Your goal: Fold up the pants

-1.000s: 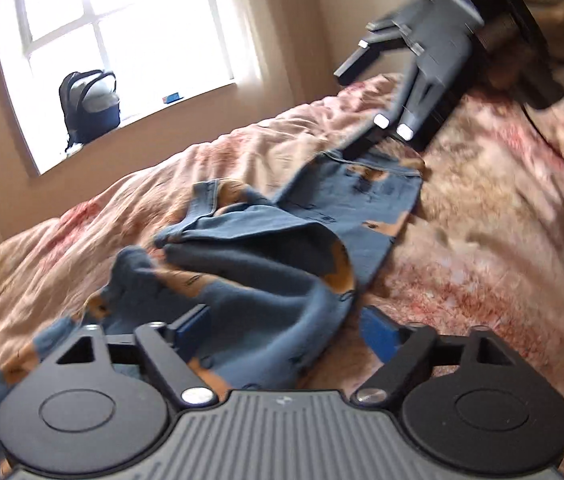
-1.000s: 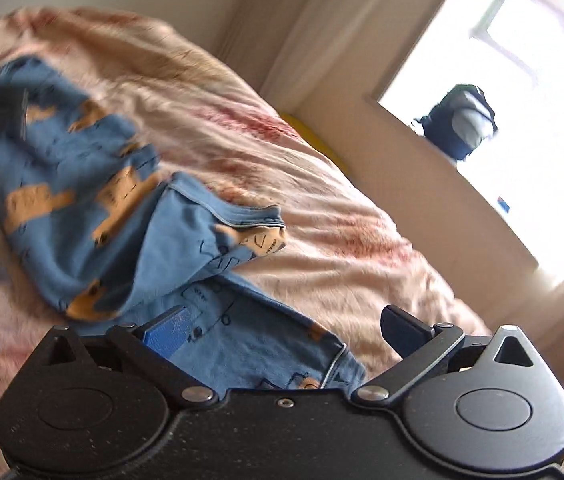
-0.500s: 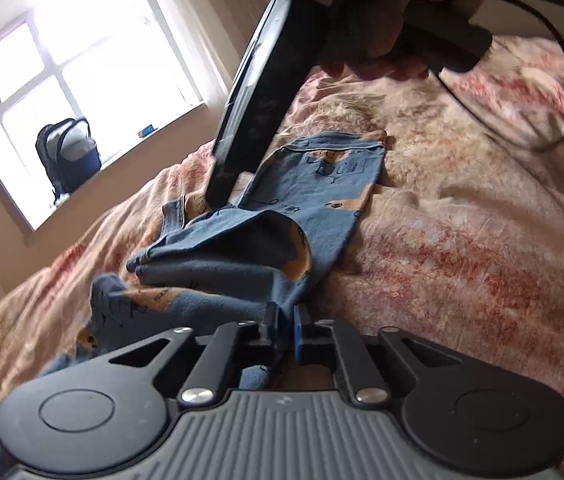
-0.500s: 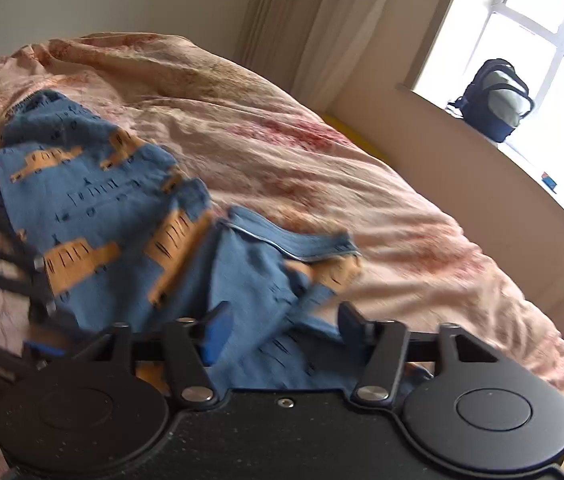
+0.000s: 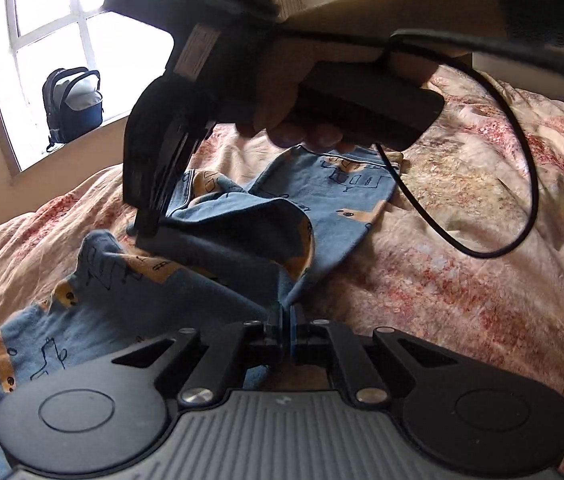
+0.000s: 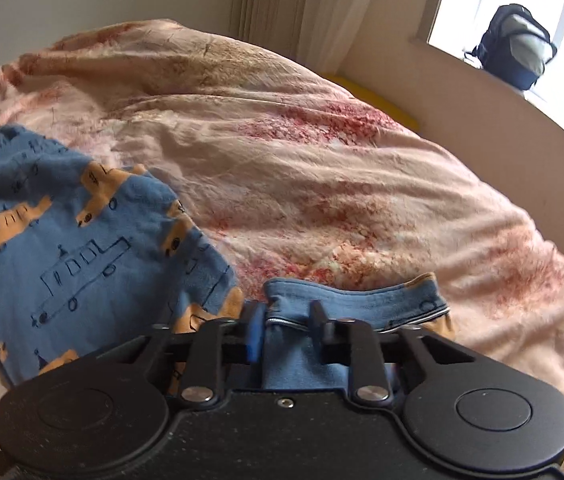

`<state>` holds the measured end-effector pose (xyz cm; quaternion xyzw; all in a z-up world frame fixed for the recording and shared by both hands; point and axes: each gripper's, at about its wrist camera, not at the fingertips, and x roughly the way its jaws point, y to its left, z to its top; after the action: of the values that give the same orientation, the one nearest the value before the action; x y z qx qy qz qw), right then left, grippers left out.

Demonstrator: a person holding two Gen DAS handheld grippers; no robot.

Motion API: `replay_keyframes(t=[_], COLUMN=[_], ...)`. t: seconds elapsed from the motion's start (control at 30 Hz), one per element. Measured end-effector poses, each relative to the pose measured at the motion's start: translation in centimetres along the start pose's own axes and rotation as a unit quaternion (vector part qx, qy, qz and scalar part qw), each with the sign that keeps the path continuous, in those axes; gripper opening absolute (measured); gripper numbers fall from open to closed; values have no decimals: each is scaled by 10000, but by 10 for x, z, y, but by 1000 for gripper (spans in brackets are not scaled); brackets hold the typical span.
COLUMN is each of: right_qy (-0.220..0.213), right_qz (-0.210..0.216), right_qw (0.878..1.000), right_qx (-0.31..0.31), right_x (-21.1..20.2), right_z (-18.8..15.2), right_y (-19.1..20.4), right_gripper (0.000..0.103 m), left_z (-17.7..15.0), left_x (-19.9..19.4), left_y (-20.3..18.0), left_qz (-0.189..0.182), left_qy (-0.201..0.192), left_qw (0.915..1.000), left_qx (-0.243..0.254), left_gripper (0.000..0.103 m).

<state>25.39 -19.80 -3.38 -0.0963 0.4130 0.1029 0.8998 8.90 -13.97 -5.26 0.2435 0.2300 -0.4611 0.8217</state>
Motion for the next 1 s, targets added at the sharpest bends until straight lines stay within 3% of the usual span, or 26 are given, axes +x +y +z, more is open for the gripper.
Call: replay_keyframes(t=[0.17,0.33,0.53,0.67,0.73,0.8,0.83,0.9,0.93,1.0], right_qy=[-550,-1113,-1082,-645,-420,-202,-151,-201,-224,-218], right_qz=[-102,-431,-956,-1209,-1048,-792,-720,-588,-470,-295], right_qw=[9971,9820,9626,9552,9529,9480,9482,9511,9518,9508], right_qx=[525,1465,2291,2623,2816,3075,3092,3025,3024,3076], right_x=[-51,-117,-159,-167,-162,-154,-151,-148,-146,-138], right_z=[-9,-30,-82,-129,-149,-164,-169,-174,-176,-179], right_y=[-20,-63,-107,-122,-128,-133,-135,-134,-136,-140], right_gripper=[8,4,4,0,0,3,15,31,40,46], left_z=[3,5,5,1,0,4,8,20,28,50], left_x=[-3,-8,-12,-9,-8,-11,-14,-19,-20,-12], left_y=[4,3,3,3,7,15,22,37,44,58], left_qz=[-35,-61,-101,-246,-383,-588,-712,-833,-851,-870], left_qy=[-62,-47,11,189,239,326,336,336,268,181], left_qw=[9999,9999,9999,9995,9989,9967,9947,9900,9882,9861], left_qx=[-125,-102,29,80,-81,-451,-663,-1086,-1246,-1403], left_gripper=[3,2,2,2,4,14,19,63,71,82])
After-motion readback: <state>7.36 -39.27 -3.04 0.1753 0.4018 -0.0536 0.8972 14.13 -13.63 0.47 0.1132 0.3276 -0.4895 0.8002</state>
